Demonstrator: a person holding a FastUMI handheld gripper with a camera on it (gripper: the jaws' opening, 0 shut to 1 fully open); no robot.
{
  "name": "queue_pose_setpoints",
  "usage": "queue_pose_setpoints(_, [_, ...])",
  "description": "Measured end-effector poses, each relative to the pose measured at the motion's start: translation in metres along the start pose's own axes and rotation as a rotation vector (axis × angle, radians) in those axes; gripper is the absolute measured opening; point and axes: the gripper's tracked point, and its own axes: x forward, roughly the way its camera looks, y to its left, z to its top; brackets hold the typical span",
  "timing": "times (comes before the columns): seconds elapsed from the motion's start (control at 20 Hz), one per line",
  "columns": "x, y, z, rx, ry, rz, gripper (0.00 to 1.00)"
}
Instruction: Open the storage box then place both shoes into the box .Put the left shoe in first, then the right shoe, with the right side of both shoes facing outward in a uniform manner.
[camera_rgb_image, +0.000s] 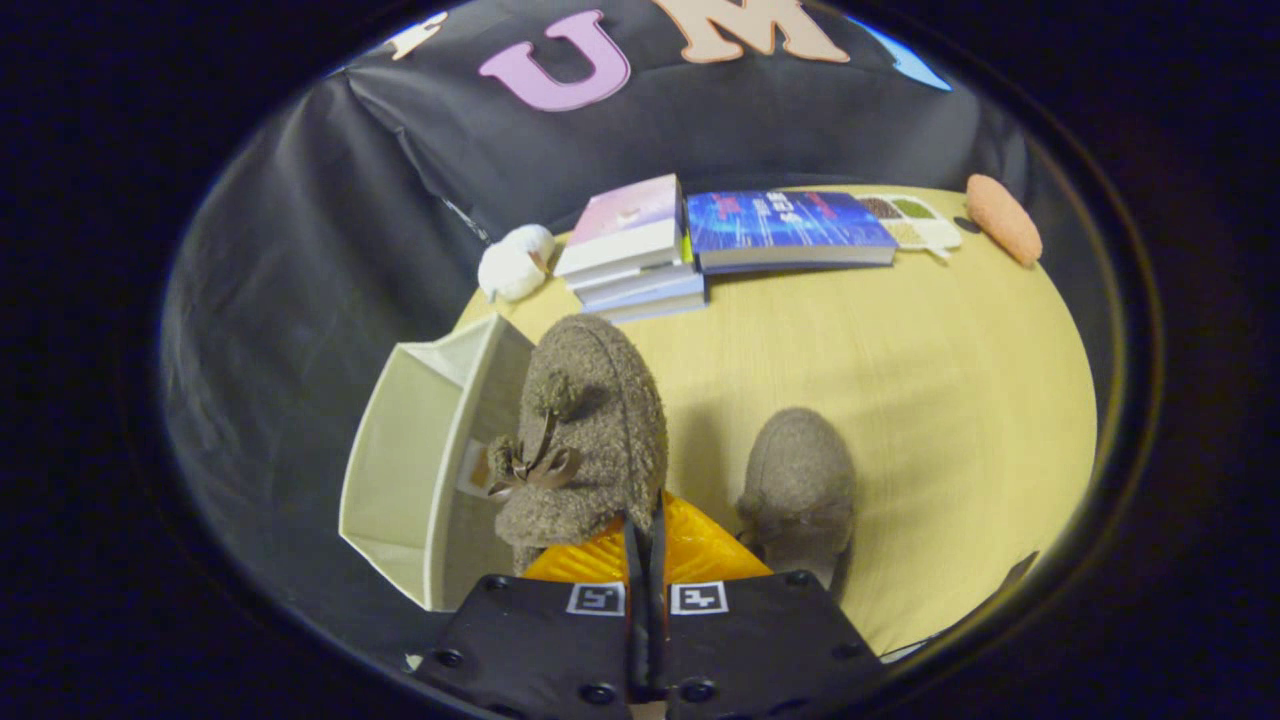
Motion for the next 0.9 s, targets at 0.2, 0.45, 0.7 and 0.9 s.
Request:
queue_pose_setpoints(0.2, [-0.014, 0.050, 0.032, 0.054, -0.037, 0.081, 0.03])
queue_pose_setpoints(0.45, [-0.004, 0.112, 0.043, 0.119, -0.011, 0.158, 0.03])
queue_pose_setpoints(0.7, [0.027, 0.157, 0.026, 0.155, 0.062, 0.161, 0.03])
queue_pose_setpoints(0.9, [0.053, 0.180, 0.006, 0.136, 0.101, 0.120, 0.03])
